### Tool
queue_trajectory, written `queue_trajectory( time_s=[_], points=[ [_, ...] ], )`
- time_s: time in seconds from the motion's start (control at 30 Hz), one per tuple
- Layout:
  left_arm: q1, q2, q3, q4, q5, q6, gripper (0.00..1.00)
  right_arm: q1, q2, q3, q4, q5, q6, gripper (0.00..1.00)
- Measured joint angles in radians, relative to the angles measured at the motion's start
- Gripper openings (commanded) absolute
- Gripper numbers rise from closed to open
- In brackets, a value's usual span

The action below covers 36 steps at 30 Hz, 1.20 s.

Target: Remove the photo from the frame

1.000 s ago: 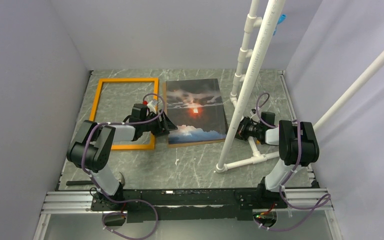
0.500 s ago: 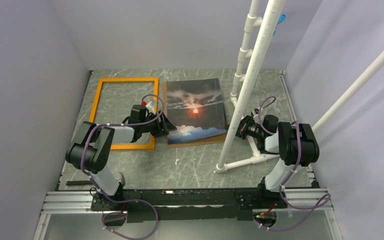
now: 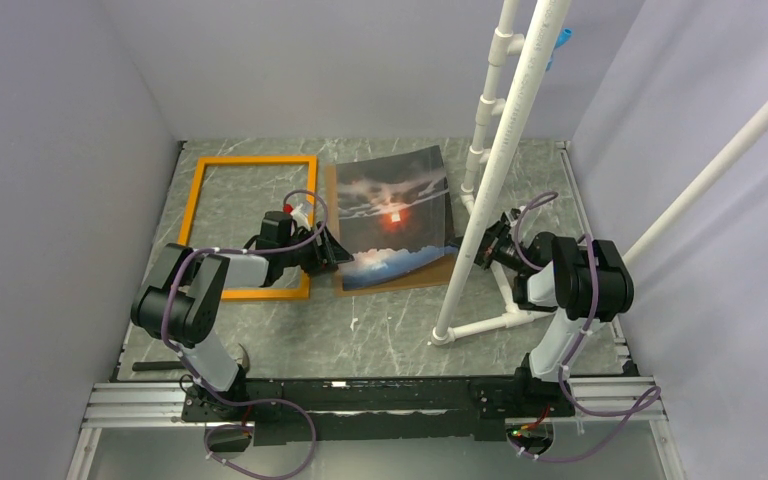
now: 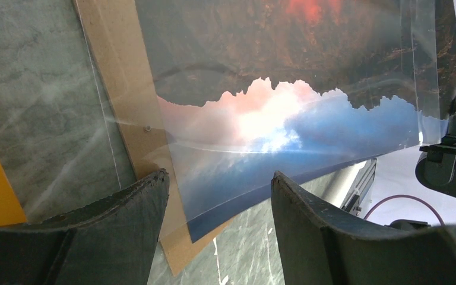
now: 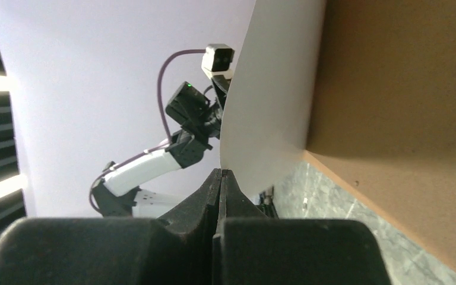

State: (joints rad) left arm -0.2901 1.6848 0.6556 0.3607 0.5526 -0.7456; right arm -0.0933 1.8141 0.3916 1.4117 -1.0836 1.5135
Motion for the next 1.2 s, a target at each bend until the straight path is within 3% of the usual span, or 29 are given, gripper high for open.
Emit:
queue_trajectory(
  time_s=[0.2, 0.43, 0.57, 0.77, 0.97, 1.2],
  points=[
    [0.000, 0.000, -0.012, 0.025, 0.002, -0.004, 0.70, -0.007, -0.032, 0.012, 0.027, -0.002, 0.090, 0.00],
    [0.001, 0.001, -0.024, 0.051, 0.009, -0.015, 0.70, -0.008, -0.182, 0.081, 0.005, -0.026, 0.098, 0.00],
    [0.002, 0.002, -0.037, 0.077, 0.012, -0.025, 0.70, -0.007, -0.314, 0.170, -0.135, -0.028, 0.029, 0.00],
    [0.009, 0.011, -0.056, 0.129, 0.028, -0.043, 0.71, 0.031, -0.449, 0.400, -0.475, -0.023, -0.165, 0.00],
    [0.008, 0.017, -0.081, 0.182, 0.046, -0.073, 0.70, 0.121, -0.419, 0.580, -0.637, -0.005, -0.248, 0.00],
    [0.002, 0.035, -0.124, 0.277, 0.088, -0.137, 0.71, 0.249, -0.247, 0.933, -0.810, 0.040, -0.326, 0.00]
  ],
)
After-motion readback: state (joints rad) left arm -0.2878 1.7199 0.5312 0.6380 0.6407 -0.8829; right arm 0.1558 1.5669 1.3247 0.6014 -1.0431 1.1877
